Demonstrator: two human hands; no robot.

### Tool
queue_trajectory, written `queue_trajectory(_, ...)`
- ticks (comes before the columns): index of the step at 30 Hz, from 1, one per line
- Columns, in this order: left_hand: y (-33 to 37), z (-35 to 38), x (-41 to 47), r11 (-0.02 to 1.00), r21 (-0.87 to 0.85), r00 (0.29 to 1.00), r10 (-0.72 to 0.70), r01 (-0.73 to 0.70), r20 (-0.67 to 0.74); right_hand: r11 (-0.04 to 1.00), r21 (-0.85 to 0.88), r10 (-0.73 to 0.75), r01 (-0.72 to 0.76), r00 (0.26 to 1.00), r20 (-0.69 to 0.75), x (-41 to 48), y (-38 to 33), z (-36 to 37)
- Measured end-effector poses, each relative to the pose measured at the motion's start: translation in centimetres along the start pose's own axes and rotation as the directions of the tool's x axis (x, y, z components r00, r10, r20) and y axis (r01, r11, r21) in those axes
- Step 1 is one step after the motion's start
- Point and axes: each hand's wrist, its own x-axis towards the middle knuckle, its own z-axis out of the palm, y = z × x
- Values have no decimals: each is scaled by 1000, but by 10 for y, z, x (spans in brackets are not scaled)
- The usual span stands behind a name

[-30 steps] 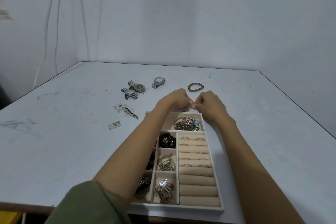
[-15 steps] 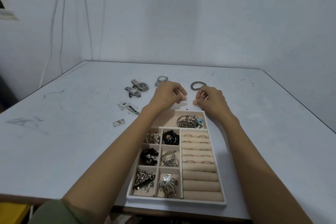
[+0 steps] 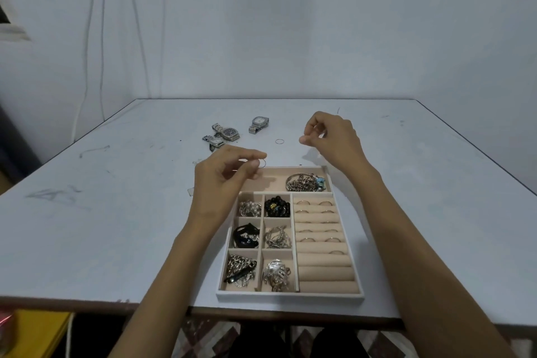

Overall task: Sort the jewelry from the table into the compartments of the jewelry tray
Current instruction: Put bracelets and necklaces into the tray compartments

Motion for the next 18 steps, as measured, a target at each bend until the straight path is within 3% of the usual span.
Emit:
queue_trajectory(7, 1, -1, -4, 976, 162, 989, 144, -148, 38, 960, 278, -51, 22, 994, 95, -45, -39, -27)
queue_trajectory(13, 5, -2, -5, 981, 156, 993, 117, -114, -11, 937, 348, -107, 0, 952, 287, -122, -38, -34)
queue_trajectory(18, 6, -2, -6, 975, 178, 991, 136, -133, -2, 939, 345, -106, 0, 951, 289, -151, -27, -36)
